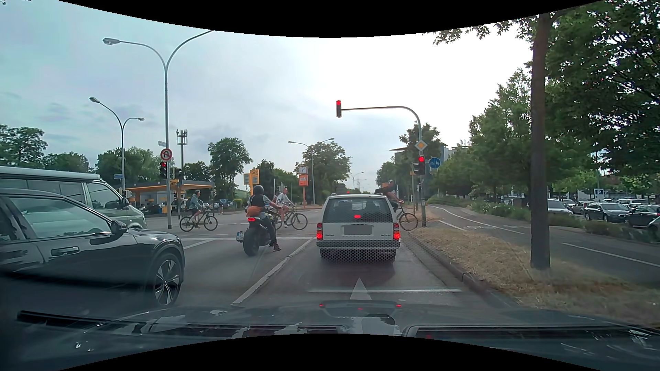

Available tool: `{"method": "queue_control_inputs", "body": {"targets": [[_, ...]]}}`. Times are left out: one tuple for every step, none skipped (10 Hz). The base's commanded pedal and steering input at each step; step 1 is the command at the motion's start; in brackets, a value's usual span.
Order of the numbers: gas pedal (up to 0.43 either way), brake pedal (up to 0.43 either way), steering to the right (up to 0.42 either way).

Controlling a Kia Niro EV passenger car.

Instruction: Follow the waypoints while adhering to traffic rules and regulations

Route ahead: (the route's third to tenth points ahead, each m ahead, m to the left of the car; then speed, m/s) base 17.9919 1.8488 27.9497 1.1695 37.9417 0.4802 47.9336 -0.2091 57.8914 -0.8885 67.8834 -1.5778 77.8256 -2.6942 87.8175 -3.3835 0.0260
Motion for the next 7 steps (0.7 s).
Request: {"method": "queue_control_inputs", "body": {"targets": [[0.000, 0.000, 0.011], [0.000, 0.000, 0.011], [0.000, 0.000, 0.011], [0.000, 0.000, 0.011], [0.000, 0.000, 0.011], [0.000, 0.000, 0.011], [0.000, 0.000, 0.011]]}}
